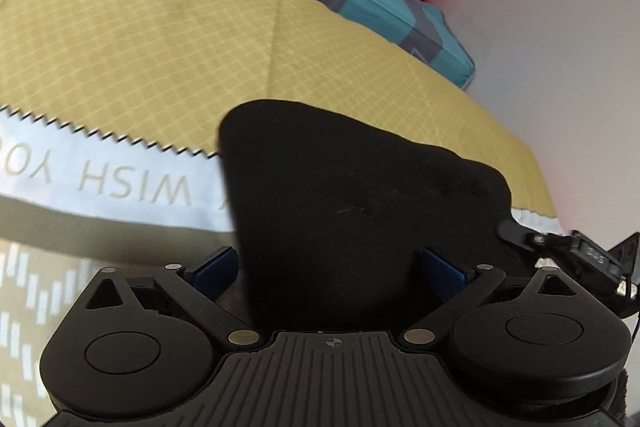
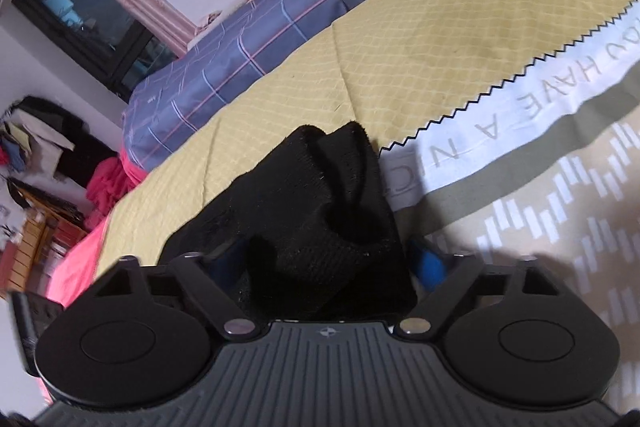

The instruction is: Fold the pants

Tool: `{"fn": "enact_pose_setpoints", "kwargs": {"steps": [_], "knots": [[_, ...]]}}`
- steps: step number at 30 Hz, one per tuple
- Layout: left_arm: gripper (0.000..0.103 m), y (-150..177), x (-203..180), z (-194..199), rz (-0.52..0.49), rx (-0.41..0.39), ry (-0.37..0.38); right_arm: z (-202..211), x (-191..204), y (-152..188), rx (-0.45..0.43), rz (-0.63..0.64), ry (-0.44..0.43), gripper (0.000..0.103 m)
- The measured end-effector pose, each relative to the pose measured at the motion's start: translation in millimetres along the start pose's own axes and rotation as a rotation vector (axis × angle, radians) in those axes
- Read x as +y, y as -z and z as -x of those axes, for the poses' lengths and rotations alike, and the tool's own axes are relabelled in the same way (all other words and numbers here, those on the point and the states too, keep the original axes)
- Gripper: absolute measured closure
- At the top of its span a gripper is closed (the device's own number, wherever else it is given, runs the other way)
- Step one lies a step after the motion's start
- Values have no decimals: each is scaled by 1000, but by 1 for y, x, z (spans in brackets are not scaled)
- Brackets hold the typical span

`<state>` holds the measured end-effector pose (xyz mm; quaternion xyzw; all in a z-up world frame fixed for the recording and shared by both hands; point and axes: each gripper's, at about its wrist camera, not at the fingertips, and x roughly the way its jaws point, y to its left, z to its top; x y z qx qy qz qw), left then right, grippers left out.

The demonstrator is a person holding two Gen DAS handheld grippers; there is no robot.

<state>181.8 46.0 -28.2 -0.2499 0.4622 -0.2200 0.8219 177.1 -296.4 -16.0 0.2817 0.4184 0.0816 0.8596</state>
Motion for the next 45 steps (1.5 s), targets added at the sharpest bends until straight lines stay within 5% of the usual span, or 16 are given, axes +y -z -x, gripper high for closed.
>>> {"fn": "enact_pose_setpoints", "kwargs": {"steps": [5, 13, 18, 22, 23, 27, 35, 45], "knots": [[0, -3, -28, 2, -73, -14, -21, 12, 22, 7, -56, 51, 24, 56], [0, 13, -86, 59, -191, -128, 81, 93, 41, 12, -182, 104, -36, 59], [0, 32, -108, 57, -245, -106, 102, 138, 13, 25, -202, 16, -31, 55], [0, 58, -104, 14, -331, -33, -142, 120, -33, 46, -103, -84, 152, 41], [0, 63, -102, 2, -347, -1, -232, 118, -45, 52, -92, -117, 177, 29], [0, 69, -93, 12, -289, -17, -222, 141, -72, 67, -149, -211, 84, 26], [0, 88, -113, 50, -373, -76, -409, 179, -59, 82, -240, -91, 280, 19], [0, 121, -121, 75, -411, -71, -529, 189, -18, 117, -205, 175, 339, 8]]}}
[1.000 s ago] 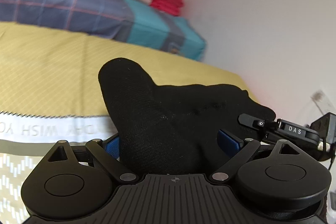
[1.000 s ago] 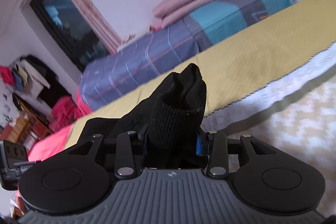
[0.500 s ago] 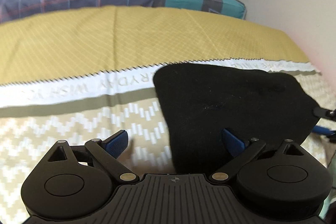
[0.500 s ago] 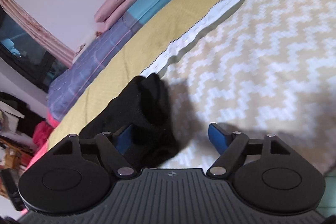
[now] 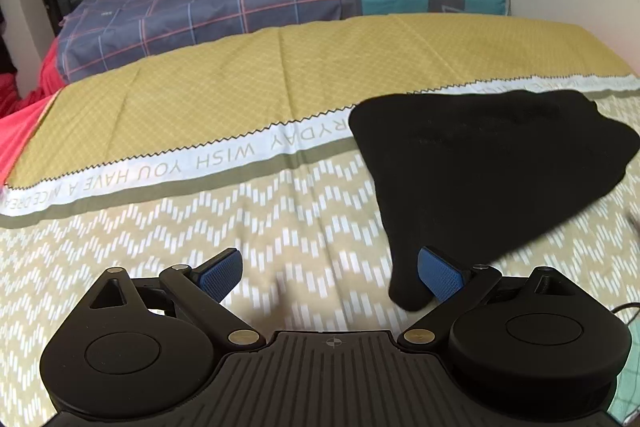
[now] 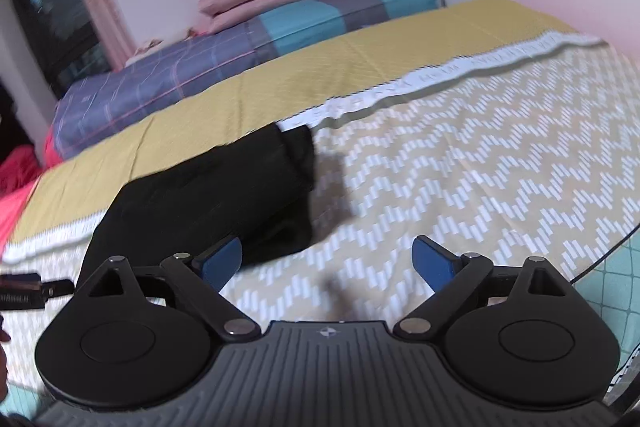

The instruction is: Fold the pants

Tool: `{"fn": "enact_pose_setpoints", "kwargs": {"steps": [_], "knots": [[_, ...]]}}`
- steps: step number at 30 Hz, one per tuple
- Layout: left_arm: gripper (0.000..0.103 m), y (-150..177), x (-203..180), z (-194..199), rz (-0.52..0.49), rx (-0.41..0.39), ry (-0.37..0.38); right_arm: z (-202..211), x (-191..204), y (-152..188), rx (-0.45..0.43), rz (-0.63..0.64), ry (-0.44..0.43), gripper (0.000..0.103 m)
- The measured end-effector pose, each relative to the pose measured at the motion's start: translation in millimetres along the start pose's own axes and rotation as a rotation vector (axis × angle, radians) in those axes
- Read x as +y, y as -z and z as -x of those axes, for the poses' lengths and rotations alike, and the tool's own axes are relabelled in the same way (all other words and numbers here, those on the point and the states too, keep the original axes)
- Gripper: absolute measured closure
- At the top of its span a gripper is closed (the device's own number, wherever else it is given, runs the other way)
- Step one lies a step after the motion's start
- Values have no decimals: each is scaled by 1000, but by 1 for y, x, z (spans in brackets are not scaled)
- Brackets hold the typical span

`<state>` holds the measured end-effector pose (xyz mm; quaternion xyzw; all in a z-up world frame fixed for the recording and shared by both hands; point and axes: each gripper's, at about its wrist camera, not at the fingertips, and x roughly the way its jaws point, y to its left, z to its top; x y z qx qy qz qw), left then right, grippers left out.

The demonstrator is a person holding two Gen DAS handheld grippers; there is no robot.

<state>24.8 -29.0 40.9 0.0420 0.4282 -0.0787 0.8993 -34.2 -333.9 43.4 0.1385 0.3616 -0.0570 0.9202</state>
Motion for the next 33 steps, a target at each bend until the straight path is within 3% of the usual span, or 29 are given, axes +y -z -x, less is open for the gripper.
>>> {"fn": "enact_pose_setpoints", "kwargs": {"steps": [14, 33], "knots": [[0, 14, -27, 7, -75, 30, -61, 8, 50, 26, 23, 238, -18, 5], [0, 13, -37, 0, -100, 57, -66, -7, 71, 36, 70, 329, -48, 4]]}}
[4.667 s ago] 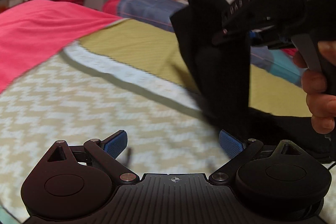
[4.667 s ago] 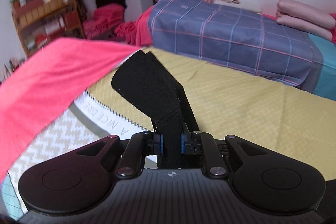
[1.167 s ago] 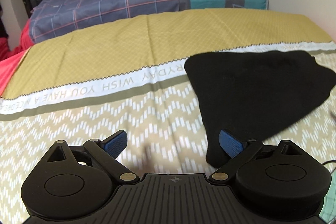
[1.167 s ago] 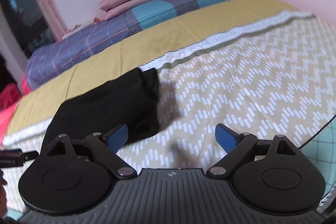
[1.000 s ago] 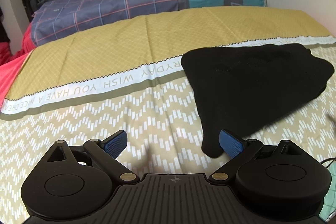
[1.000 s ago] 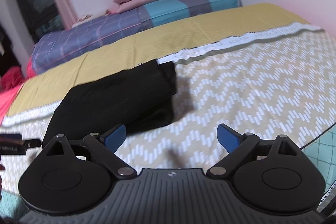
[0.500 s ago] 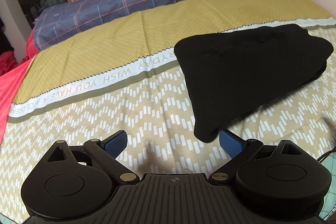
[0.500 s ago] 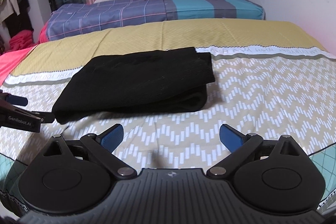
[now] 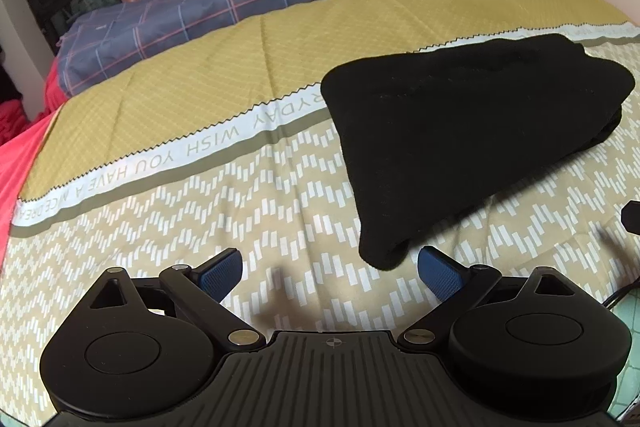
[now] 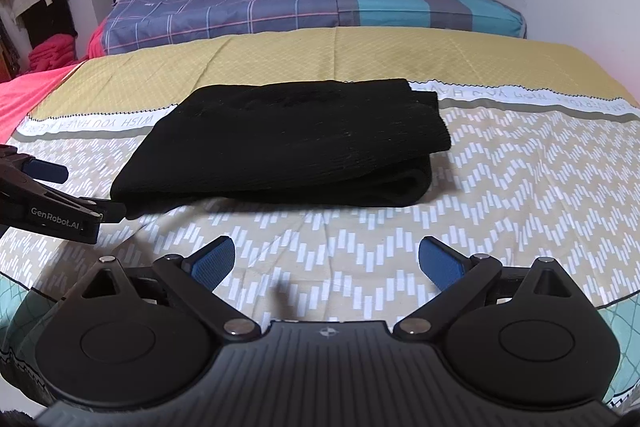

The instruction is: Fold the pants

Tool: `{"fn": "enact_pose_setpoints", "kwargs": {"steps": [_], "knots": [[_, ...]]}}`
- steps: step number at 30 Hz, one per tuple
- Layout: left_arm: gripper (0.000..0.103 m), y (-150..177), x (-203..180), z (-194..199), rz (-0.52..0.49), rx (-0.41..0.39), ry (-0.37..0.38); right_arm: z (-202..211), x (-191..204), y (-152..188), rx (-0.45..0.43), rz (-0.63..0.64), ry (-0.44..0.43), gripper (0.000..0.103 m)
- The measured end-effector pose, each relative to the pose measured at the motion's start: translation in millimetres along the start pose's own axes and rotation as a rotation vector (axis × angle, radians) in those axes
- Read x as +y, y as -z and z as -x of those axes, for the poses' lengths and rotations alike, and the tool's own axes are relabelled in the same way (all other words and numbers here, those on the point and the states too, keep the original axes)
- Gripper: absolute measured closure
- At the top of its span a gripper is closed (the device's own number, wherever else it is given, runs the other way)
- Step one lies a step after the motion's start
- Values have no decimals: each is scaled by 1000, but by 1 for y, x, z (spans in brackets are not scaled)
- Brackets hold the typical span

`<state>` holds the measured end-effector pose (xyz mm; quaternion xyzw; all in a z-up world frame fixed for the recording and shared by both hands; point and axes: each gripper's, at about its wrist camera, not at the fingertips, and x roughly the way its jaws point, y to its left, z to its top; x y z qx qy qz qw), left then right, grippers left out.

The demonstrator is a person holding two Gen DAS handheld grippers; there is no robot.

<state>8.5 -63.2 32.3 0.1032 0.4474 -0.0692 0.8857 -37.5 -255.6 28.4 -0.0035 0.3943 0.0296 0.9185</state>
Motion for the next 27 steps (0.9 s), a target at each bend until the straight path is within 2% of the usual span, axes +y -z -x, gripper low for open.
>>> {"fn": "enact_pose_setpoints", "kwargs": {"steps": [27], "knots": [[0, -5, -4, -5, -28, 17, 21, -9, 3, -5, 21, 28, -23, 4]]}}
